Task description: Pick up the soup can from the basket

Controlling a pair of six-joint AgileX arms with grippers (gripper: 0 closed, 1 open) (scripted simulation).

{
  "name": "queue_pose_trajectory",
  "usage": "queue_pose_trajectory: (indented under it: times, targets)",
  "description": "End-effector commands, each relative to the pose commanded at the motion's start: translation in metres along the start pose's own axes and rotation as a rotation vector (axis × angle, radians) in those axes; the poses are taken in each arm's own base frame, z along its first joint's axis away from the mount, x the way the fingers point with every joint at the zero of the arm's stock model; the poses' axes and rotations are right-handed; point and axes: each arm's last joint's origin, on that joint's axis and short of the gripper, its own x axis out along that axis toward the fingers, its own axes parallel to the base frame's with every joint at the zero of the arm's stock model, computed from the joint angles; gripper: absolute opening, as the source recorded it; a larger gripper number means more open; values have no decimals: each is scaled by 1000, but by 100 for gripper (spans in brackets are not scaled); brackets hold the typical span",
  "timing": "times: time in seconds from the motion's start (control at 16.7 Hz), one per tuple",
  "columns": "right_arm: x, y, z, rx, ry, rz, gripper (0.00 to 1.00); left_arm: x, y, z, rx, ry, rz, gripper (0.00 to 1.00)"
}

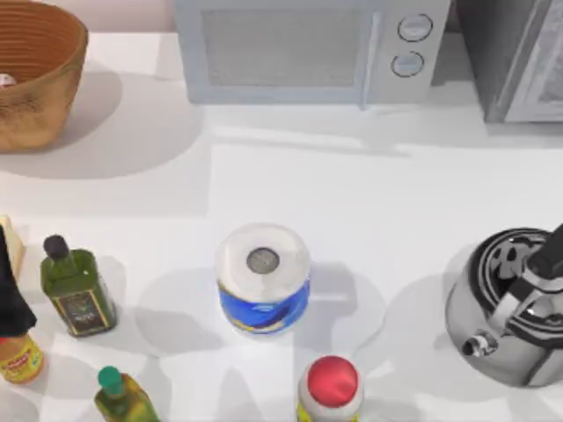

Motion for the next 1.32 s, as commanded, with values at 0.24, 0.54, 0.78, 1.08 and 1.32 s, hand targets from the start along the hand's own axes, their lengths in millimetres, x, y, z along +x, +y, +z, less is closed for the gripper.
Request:
queue_pose_trajectory:
  times: [0.24, 0.54, 0.78, 1.08, 1.32]
  targets:
    - [0, 0, 0, 0, 0, 0, 100, 0, 0, 6, -2, 12, 2, 100]
    - [0, 0, 0, 0, 0, 0, 100, 10, 2, 58, -15, 118, 1, 100]
    - [0, 0, 0, 0, 0, 0, 100, 54, 4, 117, -30, 294, -8, 100]
    - [0, 0, 0, 0, 0, 0, 100, 162, 13, 158, -45, 576, -13, 100]
    - [0, 0, 0, 0, 0, 0, 100, 252, 27, 149, -52, 788, -13, 100]
